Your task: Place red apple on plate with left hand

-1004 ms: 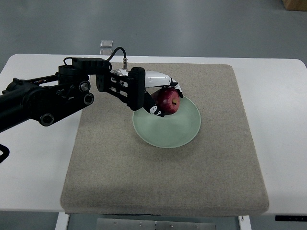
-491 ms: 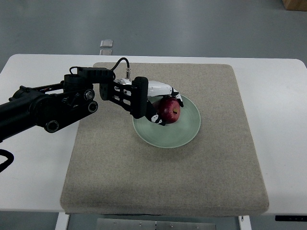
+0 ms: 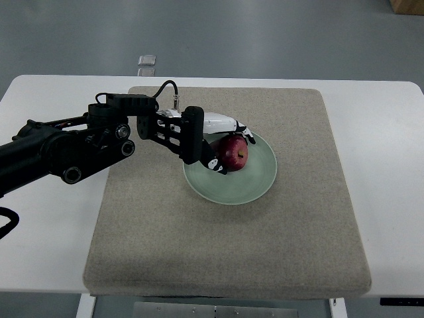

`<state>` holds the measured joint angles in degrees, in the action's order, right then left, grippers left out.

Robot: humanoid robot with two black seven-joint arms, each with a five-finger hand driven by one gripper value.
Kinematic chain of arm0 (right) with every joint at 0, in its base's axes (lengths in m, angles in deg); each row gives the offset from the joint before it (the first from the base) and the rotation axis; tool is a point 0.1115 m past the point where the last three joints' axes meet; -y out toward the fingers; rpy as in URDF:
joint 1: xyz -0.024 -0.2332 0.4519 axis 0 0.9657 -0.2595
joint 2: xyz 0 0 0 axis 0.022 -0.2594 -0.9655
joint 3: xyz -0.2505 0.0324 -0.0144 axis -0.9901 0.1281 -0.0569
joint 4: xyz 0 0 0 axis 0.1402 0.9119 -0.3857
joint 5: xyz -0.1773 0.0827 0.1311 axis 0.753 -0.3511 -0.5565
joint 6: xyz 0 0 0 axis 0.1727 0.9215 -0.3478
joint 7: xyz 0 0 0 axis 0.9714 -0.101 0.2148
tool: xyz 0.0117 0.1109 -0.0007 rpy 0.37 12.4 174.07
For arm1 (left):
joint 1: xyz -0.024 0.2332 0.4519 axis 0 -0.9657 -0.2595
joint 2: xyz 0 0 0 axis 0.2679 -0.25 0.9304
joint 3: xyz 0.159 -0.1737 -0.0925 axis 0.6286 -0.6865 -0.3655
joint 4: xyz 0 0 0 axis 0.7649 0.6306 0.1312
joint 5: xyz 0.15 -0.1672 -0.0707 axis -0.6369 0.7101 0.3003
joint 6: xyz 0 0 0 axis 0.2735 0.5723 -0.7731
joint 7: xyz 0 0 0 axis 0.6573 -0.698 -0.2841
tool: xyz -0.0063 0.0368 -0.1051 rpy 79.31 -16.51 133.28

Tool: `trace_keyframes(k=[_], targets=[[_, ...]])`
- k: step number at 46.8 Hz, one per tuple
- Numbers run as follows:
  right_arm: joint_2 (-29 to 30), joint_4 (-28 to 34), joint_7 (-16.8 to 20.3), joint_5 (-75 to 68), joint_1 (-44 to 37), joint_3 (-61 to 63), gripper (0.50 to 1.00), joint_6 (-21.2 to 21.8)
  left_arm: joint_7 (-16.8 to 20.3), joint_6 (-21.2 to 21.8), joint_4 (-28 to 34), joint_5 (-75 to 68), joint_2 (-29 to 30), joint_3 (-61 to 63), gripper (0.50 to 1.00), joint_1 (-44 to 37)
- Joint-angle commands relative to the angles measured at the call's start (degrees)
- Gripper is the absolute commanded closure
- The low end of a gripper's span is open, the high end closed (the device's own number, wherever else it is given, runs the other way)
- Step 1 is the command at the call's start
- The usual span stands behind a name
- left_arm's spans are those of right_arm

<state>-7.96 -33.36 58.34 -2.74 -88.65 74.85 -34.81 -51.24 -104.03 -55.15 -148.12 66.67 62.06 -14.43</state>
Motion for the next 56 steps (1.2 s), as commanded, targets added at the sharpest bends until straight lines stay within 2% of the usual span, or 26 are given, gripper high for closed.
trace_keyframes(k=[1, 5, 9, 15, 56], targets=[[0.0, -0.07, 0.01, 0.0, 0.0, -0.04, 0.536, 0.0, 0.0, 0.03, 0.09, 0.02, 0.0, 0.0, 0.632, -0.35], [0.0, 0.02, 0.01, 0.0, 0.0, -0.04, 0.536, 0.0, 0.0, 0.03, 0.18, 0.2, 0.0, -0.09, 0.622, -0.61], [0.0, -0.07, 0.01, 0.0, 0.0, -0.04, 0.536, 0.0, 0.0, 0.03, 0.18, 0.64, 0.0, -0.09, 0.577, -0.61], [0.0, 0.02, 0.01, 0.0, 0.0, -0.04, 0.536, 0.0, 0.0, 0.12, 0.53, 0.99, 0.0, -0.62, 0.542, -0.61], [0.0, -0.07, 0.01, 0.0, 0.0, -0.04, 0.536, 0.0, 0.09, 0.29, 12.57, 2.13, 1.15, -10.46, 0.536, 0.0]])
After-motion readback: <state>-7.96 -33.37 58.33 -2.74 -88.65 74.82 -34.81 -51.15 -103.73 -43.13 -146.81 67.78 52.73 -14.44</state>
